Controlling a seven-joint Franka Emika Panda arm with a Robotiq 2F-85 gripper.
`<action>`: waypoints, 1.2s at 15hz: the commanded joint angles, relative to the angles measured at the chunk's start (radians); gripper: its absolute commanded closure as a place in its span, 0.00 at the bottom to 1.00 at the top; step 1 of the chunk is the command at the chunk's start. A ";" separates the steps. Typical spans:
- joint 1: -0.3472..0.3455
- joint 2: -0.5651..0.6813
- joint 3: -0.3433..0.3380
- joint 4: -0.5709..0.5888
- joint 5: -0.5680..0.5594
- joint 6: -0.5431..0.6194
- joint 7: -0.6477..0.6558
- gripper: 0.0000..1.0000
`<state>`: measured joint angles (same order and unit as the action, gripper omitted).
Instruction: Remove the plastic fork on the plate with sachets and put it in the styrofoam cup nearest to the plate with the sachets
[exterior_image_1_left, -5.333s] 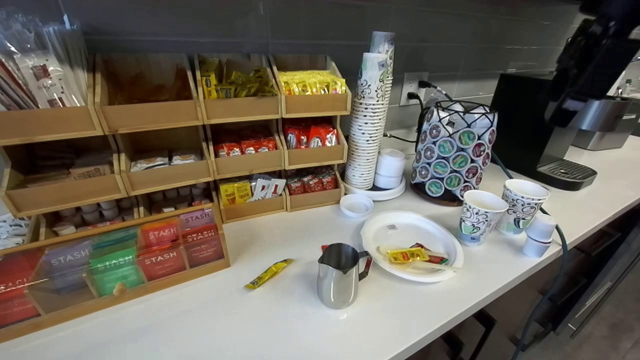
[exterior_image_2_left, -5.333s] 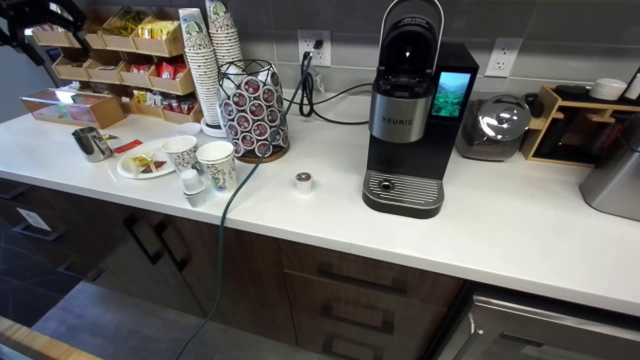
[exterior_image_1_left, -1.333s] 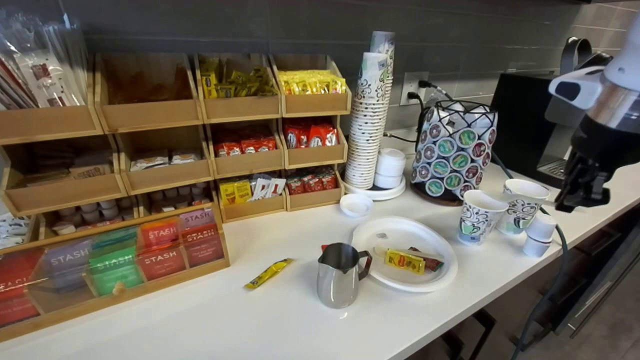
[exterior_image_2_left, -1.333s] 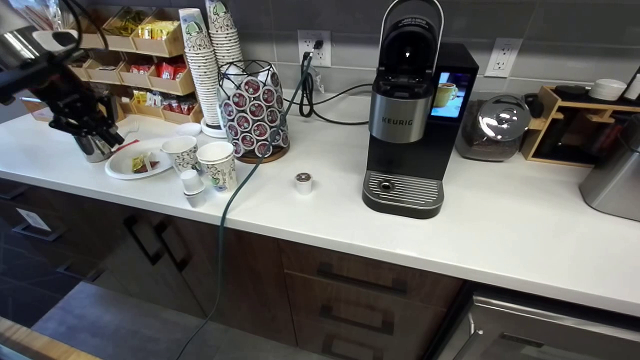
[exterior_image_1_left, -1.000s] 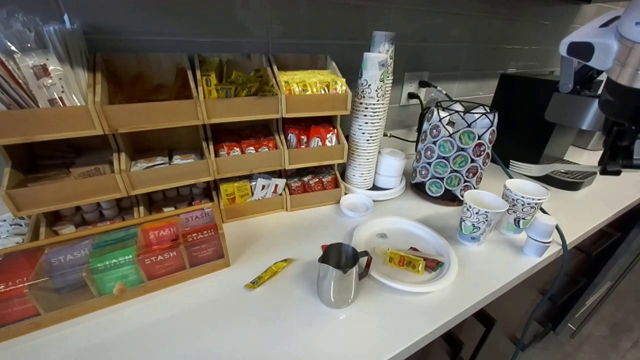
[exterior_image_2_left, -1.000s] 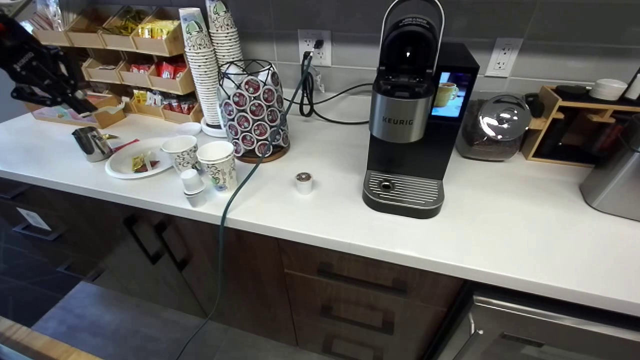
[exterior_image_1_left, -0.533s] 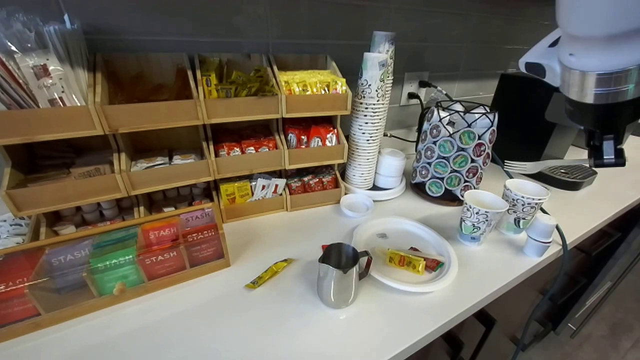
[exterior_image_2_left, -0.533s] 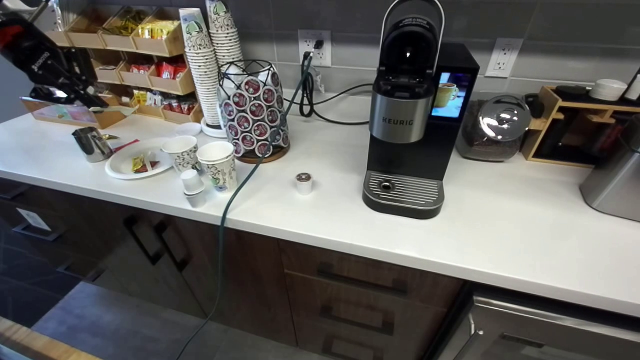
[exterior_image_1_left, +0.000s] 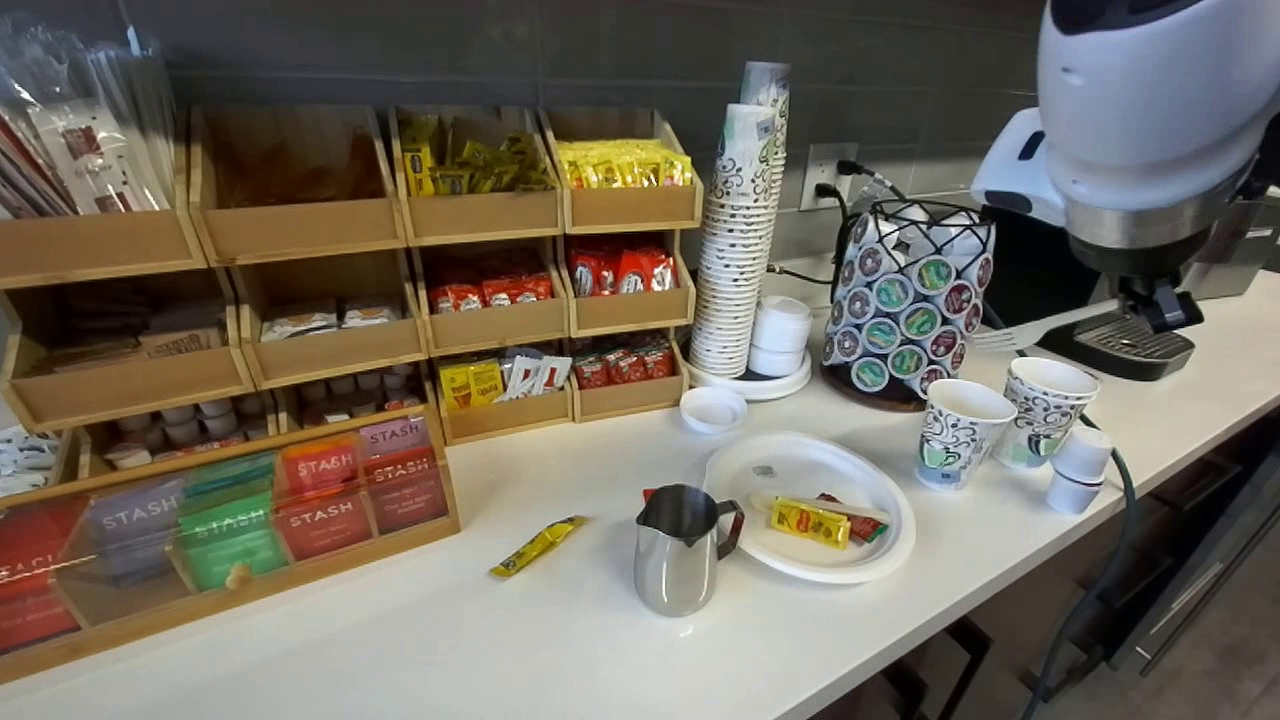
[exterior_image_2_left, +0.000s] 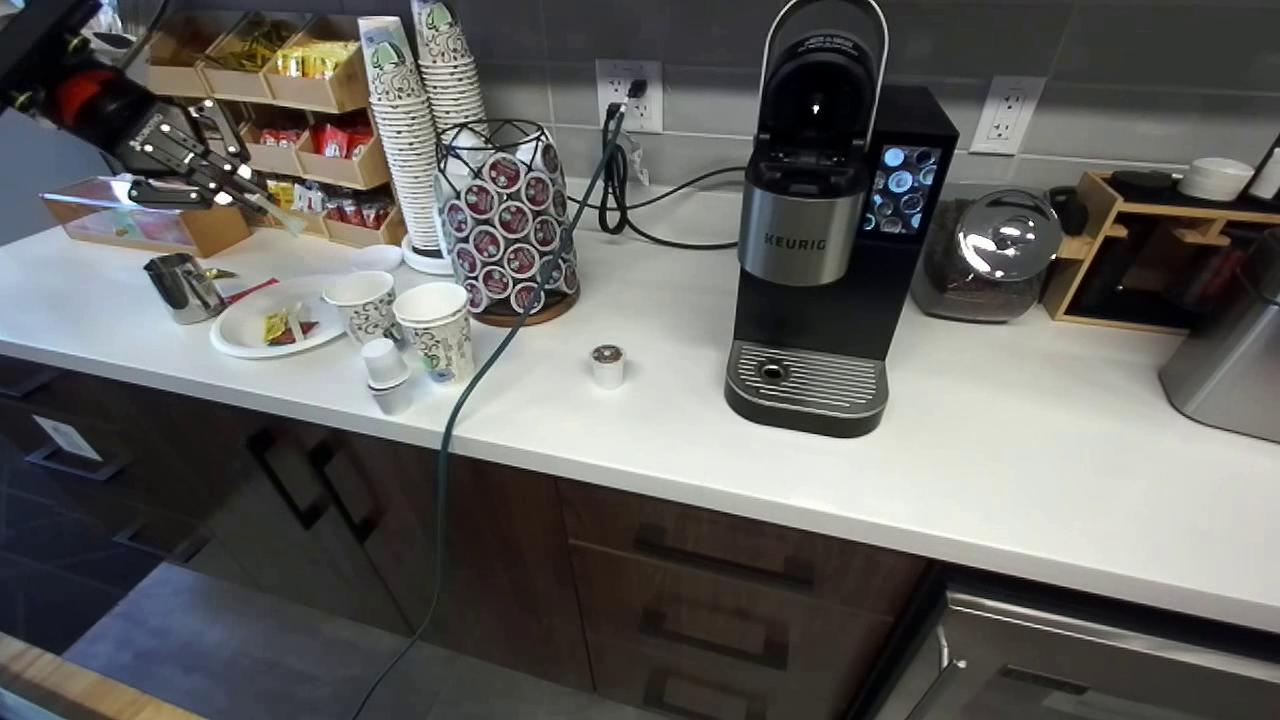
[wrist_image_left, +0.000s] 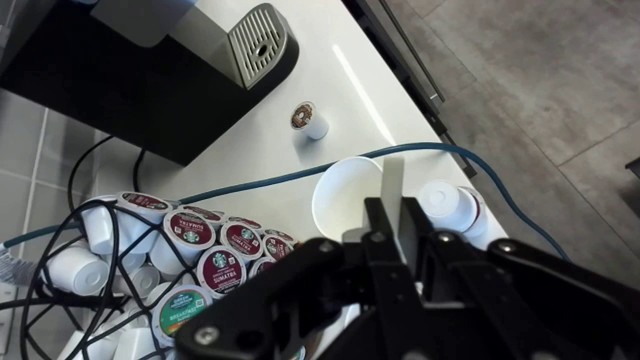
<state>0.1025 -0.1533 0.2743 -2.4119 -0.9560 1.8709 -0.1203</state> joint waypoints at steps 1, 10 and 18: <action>0.023 0.117 -0.054 0.041 -0.051 0.004 -0.091 0.97; 0.034 0.249 -0.075 0.119 -0.105 -0.022 -0.137 0.97; 0.036 0.303 -0.075 0.164 -0.144 -0.056 -0.238 0.61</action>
<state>0.1193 0.1178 0.2115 -2.2755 -1.0864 1.8396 -0.3344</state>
